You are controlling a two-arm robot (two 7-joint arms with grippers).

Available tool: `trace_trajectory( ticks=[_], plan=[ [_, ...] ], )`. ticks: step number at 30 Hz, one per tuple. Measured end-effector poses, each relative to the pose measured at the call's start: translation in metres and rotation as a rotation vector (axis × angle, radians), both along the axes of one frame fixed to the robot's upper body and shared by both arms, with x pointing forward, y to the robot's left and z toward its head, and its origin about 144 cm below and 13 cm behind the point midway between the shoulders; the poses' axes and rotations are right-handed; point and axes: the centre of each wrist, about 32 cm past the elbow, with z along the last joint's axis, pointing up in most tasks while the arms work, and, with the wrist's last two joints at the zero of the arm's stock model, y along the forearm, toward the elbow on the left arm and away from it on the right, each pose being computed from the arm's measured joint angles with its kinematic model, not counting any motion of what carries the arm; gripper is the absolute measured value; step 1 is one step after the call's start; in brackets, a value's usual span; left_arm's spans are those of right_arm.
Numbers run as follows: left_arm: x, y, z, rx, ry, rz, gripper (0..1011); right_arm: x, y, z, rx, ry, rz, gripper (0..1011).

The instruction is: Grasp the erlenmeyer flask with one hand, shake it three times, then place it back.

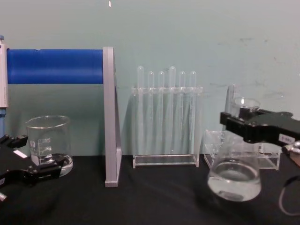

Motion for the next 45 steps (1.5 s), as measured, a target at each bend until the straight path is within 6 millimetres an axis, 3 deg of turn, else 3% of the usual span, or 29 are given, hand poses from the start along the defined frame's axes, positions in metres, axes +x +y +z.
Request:
trace_trajectory(
  ticks=[18, 45],
  plan=[
    [0.0, 0.0, 0.0, 0.0, 0.0, 0.0, 1001, -0.009, 0.013, -0.002, 0.002, 0.015, 0.068, 449],
    [0.0, 0.0, 0.0, 0.0, 0.0, 0.0, 1001, 0.004, 0.023, -0.024, -0.02, 0.05, 0.047, 449]
  ],
)
